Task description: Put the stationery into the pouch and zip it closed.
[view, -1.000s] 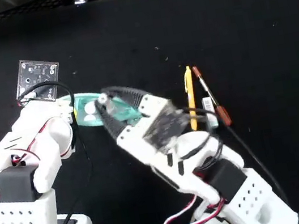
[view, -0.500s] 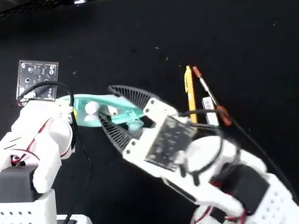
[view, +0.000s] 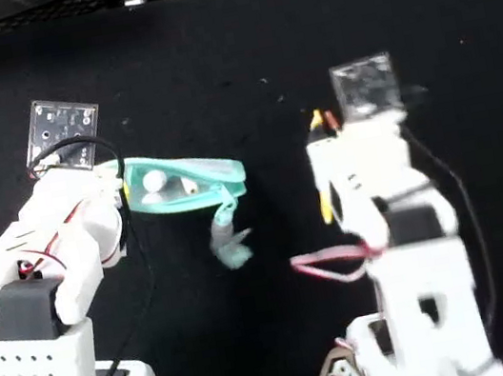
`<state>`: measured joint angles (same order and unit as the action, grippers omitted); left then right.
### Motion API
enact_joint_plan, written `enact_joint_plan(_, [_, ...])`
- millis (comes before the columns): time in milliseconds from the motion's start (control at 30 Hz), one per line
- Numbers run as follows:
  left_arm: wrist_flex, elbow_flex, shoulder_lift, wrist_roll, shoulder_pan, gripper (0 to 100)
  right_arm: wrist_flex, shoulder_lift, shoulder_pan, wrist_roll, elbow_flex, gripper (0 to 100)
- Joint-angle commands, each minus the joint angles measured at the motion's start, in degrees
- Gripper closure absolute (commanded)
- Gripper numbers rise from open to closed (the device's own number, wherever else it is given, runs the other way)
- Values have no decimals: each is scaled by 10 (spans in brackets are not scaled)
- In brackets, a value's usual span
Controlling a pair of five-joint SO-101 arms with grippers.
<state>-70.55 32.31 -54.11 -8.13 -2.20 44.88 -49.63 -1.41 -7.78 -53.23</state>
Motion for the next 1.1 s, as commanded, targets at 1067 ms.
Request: enact_joint_plan(1067, [8,2,5,-4,3,968,-7,538,-2,55,199,986])
